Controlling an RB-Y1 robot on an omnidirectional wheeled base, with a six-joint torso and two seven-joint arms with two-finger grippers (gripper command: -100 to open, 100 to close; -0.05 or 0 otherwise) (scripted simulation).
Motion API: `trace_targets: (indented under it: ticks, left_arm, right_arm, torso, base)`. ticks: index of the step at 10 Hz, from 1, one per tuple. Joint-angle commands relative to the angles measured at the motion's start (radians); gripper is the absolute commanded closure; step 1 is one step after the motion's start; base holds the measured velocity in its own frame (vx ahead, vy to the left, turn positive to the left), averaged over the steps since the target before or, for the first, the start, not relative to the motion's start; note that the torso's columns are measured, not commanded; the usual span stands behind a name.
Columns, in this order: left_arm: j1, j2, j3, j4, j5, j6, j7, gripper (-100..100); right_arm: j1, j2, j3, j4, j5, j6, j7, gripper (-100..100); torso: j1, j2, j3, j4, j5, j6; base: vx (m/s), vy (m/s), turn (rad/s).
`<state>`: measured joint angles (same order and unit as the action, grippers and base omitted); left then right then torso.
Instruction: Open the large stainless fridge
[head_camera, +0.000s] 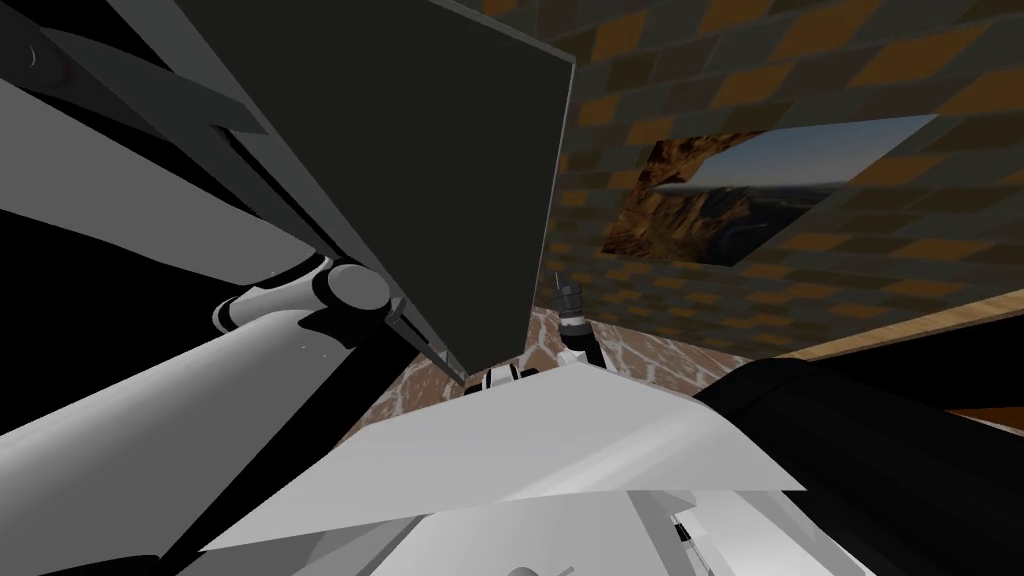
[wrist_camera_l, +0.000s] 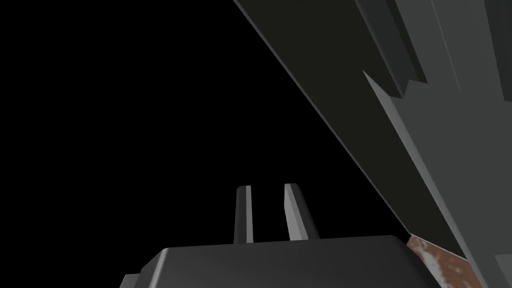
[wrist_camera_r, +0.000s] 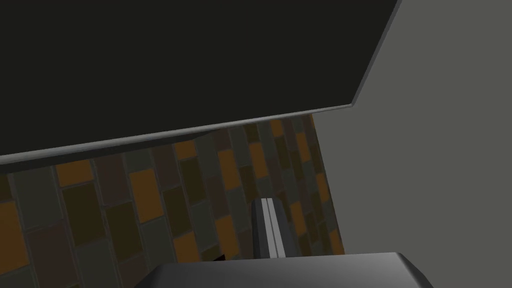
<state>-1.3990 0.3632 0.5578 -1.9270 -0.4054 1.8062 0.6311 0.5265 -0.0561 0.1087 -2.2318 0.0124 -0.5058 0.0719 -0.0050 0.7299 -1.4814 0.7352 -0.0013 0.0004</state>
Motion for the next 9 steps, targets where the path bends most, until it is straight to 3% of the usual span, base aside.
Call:
trace_targets:
  ticks: [1,9]
  left_arm:
    - [0.03,0.011,0.0,-0.001,-0.043,-0.004,0.018,-100]
    - [0.108,0.049,0.009,-0.014,-0.146,-0.006,0.052,-100]
  right_arm:
    - [0.0,0.0,0.0,0.0,0.0,0.0,0.0,0]
    - [0.0,0.0,0.0,0.0,0.0,0.0,0.0,0]
  torso:
    - [-0.003,-0.003,-0.002,-0.004,-0.002,0.004]
    - [-0.017,-0.033,-0.017,-0.028,0.0,0.018]
  base:
    - [-0.002,-0.204,0.122]
    - [-0.019,-0.173,0.092]
